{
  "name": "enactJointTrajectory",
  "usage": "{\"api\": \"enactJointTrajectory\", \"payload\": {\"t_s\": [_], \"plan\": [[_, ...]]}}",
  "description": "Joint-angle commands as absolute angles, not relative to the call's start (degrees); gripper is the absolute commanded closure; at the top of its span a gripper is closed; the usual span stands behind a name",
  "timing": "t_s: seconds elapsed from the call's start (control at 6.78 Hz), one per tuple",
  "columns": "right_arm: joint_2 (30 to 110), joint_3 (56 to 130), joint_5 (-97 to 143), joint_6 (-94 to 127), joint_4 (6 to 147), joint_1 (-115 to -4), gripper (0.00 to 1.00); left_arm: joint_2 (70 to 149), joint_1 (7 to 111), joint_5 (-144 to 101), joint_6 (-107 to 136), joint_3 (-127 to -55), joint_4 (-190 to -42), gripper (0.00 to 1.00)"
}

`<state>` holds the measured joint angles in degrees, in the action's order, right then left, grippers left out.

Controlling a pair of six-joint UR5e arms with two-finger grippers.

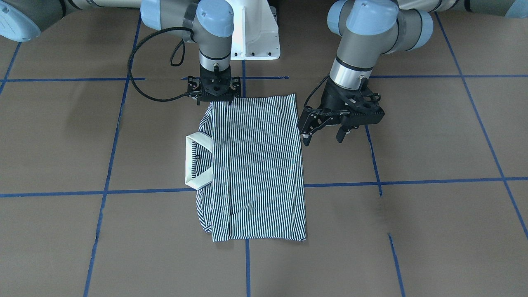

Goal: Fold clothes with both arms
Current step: 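Release the shirt and move the right gripper to its near edge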

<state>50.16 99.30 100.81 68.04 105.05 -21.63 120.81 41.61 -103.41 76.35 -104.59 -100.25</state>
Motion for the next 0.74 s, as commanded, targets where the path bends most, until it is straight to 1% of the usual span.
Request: {"api": "enactJointTrajectory", "payload": {"t_s": [0.0, 0.59], "plan": [[48.8, 94.9, 101.3, 66.1, 105.2, -20.4, 0.00, 120.6, 41.4, -103.8, 76.4, -104.4, -100.2, 0.00], [49.7, 94.8, 101.6, 62.2, 107.7, -20.4, 0.00, 120.7, 41.2, -103.8, 76.5, -104.2, -100.8, 0.00]]}}
